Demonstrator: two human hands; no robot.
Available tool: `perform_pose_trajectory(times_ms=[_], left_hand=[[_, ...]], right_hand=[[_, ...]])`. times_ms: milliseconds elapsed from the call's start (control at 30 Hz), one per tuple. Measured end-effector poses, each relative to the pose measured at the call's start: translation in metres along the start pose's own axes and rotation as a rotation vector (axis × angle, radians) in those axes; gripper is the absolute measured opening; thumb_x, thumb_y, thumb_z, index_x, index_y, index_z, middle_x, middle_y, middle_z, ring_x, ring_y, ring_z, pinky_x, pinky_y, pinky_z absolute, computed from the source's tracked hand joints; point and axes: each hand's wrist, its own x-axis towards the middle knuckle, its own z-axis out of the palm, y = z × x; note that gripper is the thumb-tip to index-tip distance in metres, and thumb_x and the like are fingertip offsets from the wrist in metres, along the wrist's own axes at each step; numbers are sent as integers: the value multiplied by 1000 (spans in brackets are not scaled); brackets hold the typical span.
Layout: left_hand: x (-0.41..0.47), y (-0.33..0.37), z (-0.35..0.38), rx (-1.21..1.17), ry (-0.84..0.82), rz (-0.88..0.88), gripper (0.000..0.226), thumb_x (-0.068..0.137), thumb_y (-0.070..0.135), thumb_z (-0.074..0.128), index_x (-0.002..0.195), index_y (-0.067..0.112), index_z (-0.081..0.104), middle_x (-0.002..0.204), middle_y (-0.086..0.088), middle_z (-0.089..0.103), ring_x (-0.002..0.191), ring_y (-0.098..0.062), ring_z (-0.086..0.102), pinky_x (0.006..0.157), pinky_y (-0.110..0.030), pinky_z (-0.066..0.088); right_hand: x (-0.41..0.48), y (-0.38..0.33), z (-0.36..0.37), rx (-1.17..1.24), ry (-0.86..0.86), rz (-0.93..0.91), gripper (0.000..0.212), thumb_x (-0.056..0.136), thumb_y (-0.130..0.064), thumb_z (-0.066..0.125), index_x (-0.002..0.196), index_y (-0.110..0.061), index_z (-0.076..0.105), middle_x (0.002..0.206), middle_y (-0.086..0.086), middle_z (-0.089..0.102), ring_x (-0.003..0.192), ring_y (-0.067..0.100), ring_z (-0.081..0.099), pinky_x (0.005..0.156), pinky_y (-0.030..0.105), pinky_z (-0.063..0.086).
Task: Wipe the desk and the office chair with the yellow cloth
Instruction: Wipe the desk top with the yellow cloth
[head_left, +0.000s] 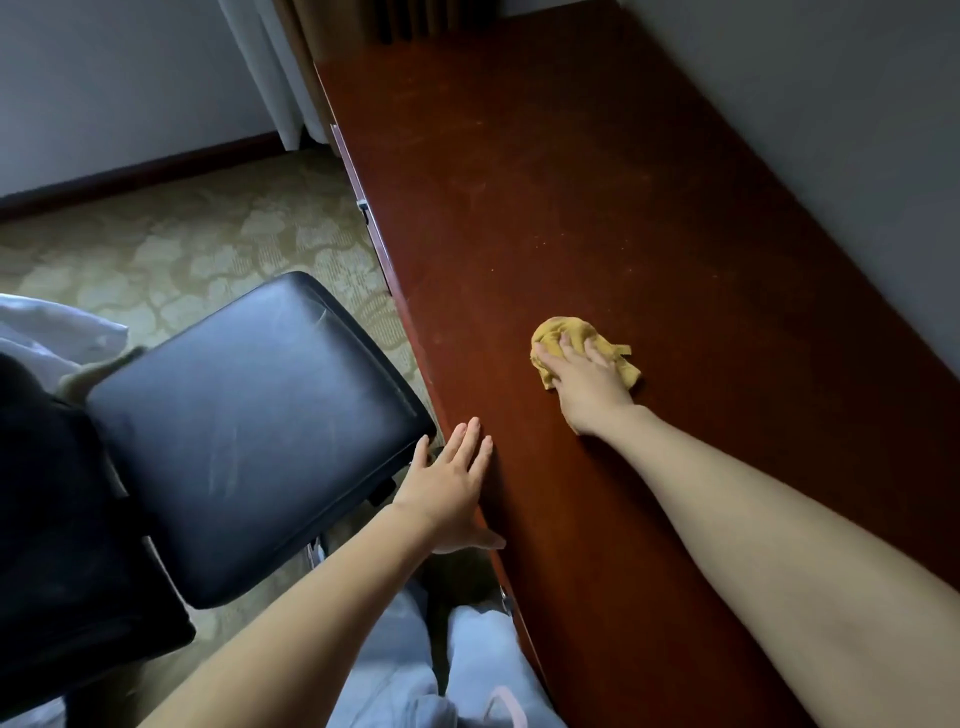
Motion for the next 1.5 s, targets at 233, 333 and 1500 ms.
perform_pose_trajectory(times_ms=[233, 333, 1500], left_hand=[[-9, -27, -7, -537, 310, 15, 43, 96, 22, 53, 138, 16, 50, 152, 1, 37, 136, -13, 38, 112, -31, 30], [-17, -32, -5, -625, 454, -77, 29, 94, 12, 55, 122, 12, 64, 129, -3, 61, 116, -19, 57, 98, -28, 43], [-31, 37, -92, -1023, 96, 489, 20, 98, 25, 50, 107, 20, 68, 99, -2, 71, 89, -9, 66, 75, -23, 55]], right_hand=[[-32, -39, 22, 43, 7, -229, 63, 99, -5, 36, 149, -38, 16, 160, -1, 1, 146, 26, -2, 116, 49, 2], [-54, -46, 33, 66, 13, -307, 64, 97, -3, 37, 149, -37, 19, 160, -2, 5, 146, 23, 0, 116, 47, -1], [-203, -3, 30, 1706, 347, 232, 40, 75, -21, 74, 113, -15, 64, 111, 0, 70, 111, 15, 61, 102, 31, 43]])
